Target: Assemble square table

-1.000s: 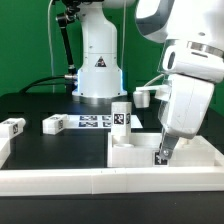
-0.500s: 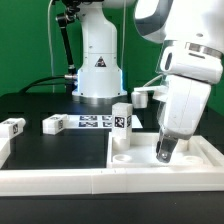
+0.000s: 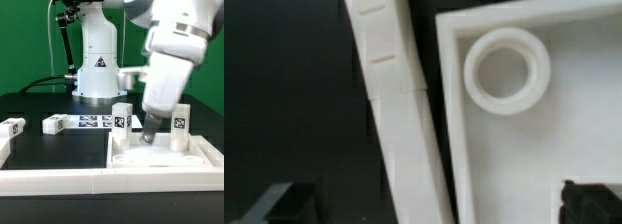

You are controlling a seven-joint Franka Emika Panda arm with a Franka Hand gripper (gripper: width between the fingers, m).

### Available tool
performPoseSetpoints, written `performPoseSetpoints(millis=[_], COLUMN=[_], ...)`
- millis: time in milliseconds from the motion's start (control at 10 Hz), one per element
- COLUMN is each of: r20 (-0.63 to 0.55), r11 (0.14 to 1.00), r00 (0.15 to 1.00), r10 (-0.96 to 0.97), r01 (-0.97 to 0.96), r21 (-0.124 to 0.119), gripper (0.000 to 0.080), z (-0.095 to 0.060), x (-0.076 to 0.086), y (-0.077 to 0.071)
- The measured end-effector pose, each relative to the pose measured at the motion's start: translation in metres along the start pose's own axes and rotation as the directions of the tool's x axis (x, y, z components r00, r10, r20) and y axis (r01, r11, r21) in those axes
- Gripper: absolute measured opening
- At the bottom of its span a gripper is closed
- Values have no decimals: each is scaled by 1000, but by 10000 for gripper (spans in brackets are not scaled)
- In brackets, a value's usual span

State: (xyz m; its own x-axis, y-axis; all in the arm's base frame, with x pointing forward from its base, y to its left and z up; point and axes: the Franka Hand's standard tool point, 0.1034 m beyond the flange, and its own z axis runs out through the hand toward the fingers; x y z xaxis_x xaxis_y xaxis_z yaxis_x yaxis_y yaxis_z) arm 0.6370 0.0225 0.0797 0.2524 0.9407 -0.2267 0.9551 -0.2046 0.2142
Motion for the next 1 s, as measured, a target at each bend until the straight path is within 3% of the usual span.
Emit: performPoseSetpoints(millis=[300,400,600,800,1000], r20=[2,-2,1,5,104], r11=[999,998,996,967,842], r00=[999,998,996,967,844], r10=[35,56,92,254,526], r01=[-35,-56,-92,-254,-534], r21=[2,8,10,16,73], gripper=[648,648,648,648,648], z=[-6,1,0,2,6], x=[-35,-37,-37,-39,-66], y=[-11,-22,-21,-22,-27])
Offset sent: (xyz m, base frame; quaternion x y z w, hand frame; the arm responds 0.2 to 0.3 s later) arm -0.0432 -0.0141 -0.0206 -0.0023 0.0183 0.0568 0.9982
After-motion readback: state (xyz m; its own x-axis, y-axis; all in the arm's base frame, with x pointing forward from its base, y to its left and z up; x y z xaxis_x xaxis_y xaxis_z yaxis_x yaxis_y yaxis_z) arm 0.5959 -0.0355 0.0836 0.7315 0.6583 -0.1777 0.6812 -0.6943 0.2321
